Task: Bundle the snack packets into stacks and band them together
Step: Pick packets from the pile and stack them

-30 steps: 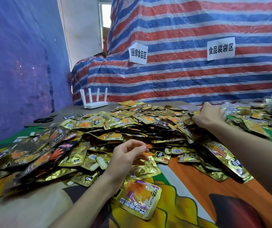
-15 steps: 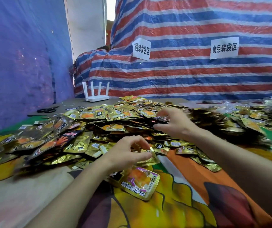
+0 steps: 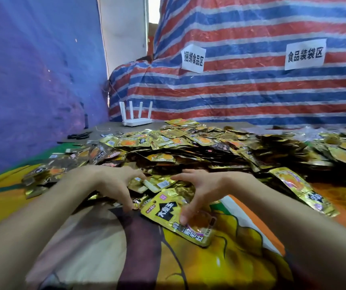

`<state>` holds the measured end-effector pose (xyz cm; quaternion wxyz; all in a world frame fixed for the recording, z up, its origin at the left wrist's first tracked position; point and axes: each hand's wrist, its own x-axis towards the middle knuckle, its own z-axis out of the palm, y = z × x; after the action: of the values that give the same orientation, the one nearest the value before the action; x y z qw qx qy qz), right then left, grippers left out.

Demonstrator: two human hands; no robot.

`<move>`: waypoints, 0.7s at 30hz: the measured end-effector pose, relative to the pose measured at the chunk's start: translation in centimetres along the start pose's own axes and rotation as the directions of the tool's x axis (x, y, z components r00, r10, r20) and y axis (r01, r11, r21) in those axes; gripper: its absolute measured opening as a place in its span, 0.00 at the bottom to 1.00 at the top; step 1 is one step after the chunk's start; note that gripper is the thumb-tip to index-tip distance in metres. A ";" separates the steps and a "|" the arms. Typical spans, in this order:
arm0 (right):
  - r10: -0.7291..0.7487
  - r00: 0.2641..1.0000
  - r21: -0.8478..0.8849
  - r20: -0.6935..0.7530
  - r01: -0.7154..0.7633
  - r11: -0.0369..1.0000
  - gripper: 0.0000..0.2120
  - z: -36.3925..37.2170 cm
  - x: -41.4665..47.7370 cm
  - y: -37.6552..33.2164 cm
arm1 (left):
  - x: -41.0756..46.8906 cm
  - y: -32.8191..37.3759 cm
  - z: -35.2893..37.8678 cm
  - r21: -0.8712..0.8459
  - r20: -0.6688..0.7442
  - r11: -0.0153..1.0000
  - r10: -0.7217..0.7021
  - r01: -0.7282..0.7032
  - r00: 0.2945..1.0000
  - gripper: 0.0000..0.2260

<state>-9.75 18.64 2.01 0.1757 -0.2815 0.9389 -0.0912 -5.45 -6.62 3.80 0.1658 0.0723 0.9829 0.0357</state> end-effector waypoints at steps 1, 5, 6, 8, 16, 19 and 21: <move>0.019 1.000 -0.034 0.016 -0.019 0.999 0.59 0.1 0.4 -0.2 | 0.4 0.0 0.3 0.034 0.029 0.999 -0.027 0.026 0.999 0.46; 0.088 0.996 -0.010 0.027 -0.087 0.996 0.68 -0.4 1.5 -0.6 | 1.9 0.4 1.3 0.092 -0.070 0.994 -0.056 0.062 0.996 0.51; 0.101 0.995 0.007 0.010 -0.101 0.995 0.70 -0.7 1.7 -0.6 | 2.1 0.6 1.6 0.127 -0.119 0.990 -0.051 0.066 0.992 0.49; 0.123 0.992 0.023 -0.018 -0.122 0.992 0.72 -1.1 2.1 -0.4 | 2.4 1.0 2.4 0.253 -0.227 0.963 -0.033 0.092 0.973 0.40; 0.113 0.988 0.029 -0.108 -0.110 0.993 0.49 -1.2 2.8 0.5 | 1.3 0.8 4.0 0.274 -0.422 0.962 0.104 0.017 0.901 0.12; 0.135 0.983 0.088 -0.127 -0.125 0.988 0.42 -1.2 2.7 0.5 | 0.9 -0.2 4.1 0.190 -0.512 0.982 0.109 -0.011 0.852 0.13; 0.145 0.980 0.137 -0.138 -0.126 0.982 0.48 -1.0 2.7 0.6 | 0.9 -0.7 4.2 0.129 -0.588 0.990 0.122 -0.057 0.800 0.11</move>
<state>-12.51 17.75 2.01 0.1292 -0.1972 0.9586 -0.1595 -4.96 -7.01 -0.51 -0.1559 0.1124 0.9813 0.0126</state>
